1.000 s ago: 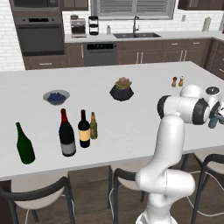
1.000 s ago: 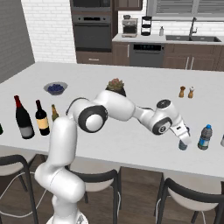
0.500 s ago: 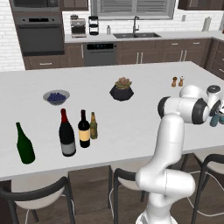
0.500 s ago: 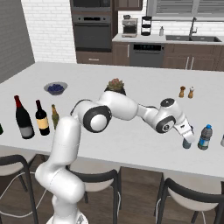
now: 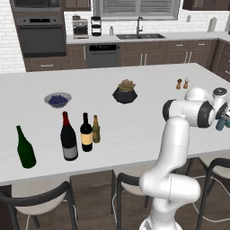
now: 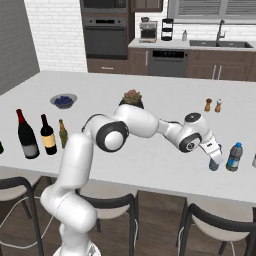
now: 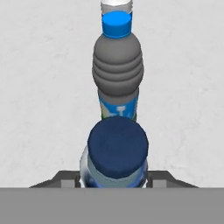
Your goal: Move the plastic bottles in the middle to the plastics group, and the glass bottles in the middle to the glass group.
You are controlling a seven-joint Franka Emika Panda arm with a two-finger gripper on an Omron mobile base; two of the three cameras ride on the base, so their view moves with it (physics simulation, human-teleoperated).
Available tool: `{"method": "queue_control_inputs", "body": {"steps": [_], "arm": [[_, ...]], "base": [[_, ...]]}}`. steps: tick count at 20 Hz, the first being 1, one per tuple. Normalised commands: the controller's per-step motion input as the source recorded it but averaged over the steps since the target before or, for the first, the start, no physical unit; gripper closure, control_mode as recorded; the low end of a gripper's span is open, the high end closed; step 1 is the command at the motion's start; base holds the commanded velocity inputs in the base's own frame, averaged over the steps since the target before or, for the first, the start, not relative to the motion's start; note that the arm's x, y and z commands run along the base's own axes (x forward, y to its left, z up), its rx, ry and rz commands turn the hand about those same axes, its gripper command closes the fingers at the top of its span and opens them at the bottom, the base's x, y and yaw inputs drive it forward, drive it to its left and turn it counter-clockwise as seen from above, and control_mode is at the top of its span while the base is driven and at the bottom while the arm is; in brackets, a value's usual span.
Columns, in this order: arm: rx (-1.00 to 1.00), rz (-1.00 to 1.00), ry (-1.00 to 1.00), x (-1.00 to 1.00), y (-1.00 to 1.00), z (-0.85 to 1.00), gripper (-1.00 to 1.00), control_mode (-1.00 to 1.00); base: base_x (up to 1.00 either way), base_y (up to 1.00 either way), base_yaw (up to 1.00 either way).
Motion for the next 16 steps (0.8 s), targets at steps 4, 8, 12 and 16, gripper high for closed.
{"method": "queue_control_inputs", "body": {"steps": [4, 8, 12, 16], "arm": [[0.0, 0.0, 0.0, 0.0, 0.06, -0.43, 1.0, -1.0], [0.0, 0.0, 0.0, 0.0, 0.0, -0.34, 1.0, -1.0], [0.0, 0.0, 0.0, 0.0, 0.0, -0.02, 1.0, -1.0], [0.0, 0.0, 0.0, 0.0, 0.0, 0.0, -1.0, -1.0]], "base": [[0.0, 0.0, 0.0], [0.0, 0.0, 0.0], [0.0, 0.0, 0.0], [0.0, 0.0, 0.0]]}}
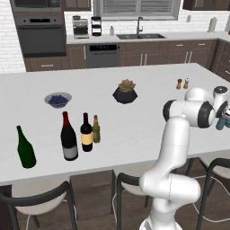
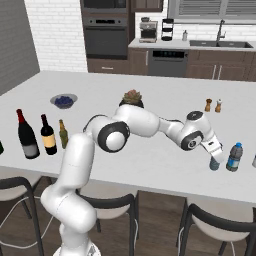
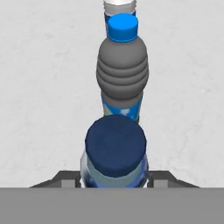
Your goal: Move the plastic bottles in the middle to the plastics group, and the glass bottles in the middle to the glass group.
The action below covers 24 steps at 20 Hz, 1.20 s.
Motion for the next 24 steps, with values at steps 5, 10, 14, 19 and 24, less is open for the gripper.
{"method": "queue_control_inputs", "body": {"steps": [5, 10, 14, 19, 24], "arm": [[0.0, 0.0, 0.0, 0.0, 0.0, 0.0, -1.0, -1.0], [0.0, 0.0, 0.0, -0.08, 0.0, 0.0, -1.0, -1.0], [0.0, 0.0, 0.0, -0.09, 0.0, 0.0, -1.0, -1.0], [-0.02, 0.0, 0.0, -0.07, 0.12, 0.03, -1.0, -1.0], [-0.17, 0.0, 0.0, 0.0, 0.68, 0.36, -1.0, -1.0]], "base": [[0.0, 0.0, 0.0], [0.0, 0.0, 0.0], [0.0, 0.0, 0.0], [0.0, 0.0, 0.0], [0.0, 0.0, 0.0]]}}
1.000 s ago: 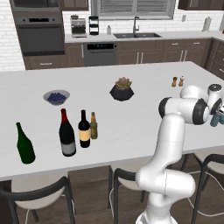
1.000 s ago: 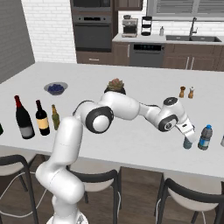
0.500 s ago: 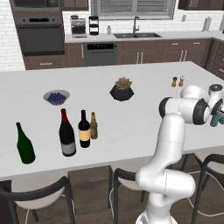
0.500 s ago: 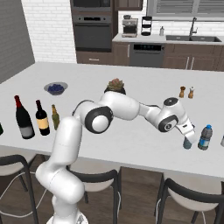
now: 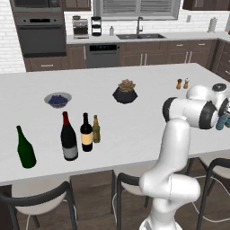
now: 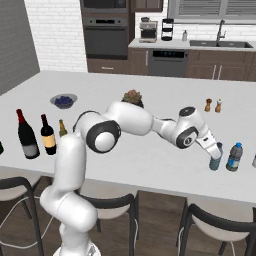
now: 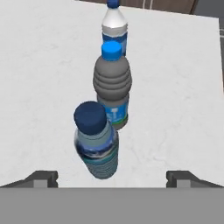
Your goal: Move the plastic bottles in the middle to the plastics group, and the glass bottles in the middle to the glass group.
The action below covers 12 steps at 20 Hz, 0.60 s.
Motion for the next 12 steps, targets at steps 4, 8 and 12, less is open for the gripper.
{"method": "queue_control_inputs", "body": {"steps": [4, 8, 12], "arm": [[-0.16, 0.0, 0.0, -0.01, 0.57, 0.38, -1.0, -1.0], [-0.08, 0.0, 0.0, -0.24, 0.32, 0.45, -1.0, -1.0], [-0.1, 0.0, -0.03, -0.07, 0.29, 0.84, -1.0, -1.0]], "base": [[0.0, 0.0, 0.0], [0.0, 0.0, 0.0], [0.0, 0.0, 0.0]]}}
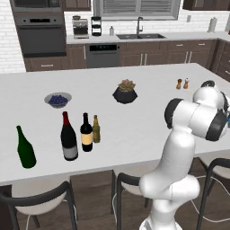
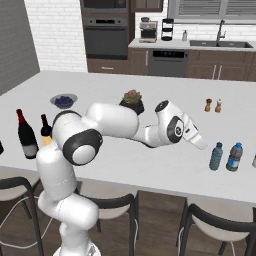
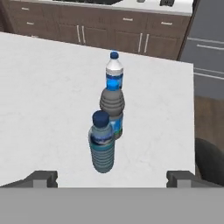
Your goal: Move the plastic bottles in the middle to the plastics group, and the glass bottles in the middle to the glass group.
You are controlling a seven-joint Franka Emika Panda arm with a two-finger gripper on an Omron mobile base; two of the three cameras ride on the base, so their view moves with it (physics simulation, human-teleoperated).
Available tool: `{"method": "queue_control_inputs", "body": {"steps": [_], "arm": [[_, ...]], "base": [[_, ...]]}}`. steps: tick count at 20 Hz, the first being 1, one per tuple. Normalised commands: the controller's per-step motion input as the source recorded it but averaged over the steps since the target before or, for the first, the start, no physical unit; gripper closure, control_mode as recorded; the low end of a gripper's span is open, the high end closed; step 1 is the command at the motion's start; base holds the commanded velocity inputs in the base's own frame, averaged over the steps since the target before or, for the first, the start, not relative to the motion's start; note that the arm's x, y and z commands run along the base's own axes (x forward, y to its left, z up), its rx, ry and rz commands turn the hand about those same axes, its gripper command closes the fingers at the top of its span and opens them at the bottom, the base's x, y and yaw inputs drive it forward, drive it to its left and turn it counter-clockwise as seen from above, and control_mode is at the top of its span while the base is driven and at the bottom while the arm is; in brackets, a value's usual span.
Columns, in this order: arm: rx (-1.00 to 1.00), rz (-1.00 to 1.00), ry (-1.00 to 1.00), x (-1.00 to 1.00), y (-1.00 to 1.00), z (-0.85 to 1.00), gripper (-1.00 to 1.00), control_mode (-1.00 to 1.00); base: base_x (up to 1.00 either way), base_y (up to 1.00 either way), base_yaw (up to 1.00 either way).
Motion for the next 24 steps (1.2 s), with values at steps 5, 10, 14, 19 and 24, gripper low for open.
{"method": "queue_control_inputs", "body": {"steps": [5, 10, 14, 19, 24], "arm": [[-0.03, 0.0, -0.05, 0.16, 0.03, 1.0, -1.0, -1.0], [0.02, 0.0, -0.06, 0.02, -0.01, 1.0, -1.0, -1.0], [0.12, 0.0, -0.11, 0.0, -0.25, 1.0, -1.0, -1.0], [0.14, 0.1, -0.09, -0.24, 0.04, 0.78, -1.0, -1.0], [0.03, 0.39, 0.01, 0.0, 0.84, -0.01, -1.0, -1.0]], "base": [[0.0, 0.0, 0.0], [0.0, 0.0, 0.0], [0.0, 0.0, 0.0], [0.0, 0.0, 0.0], [0.0, 0.0, 0.0]]}}
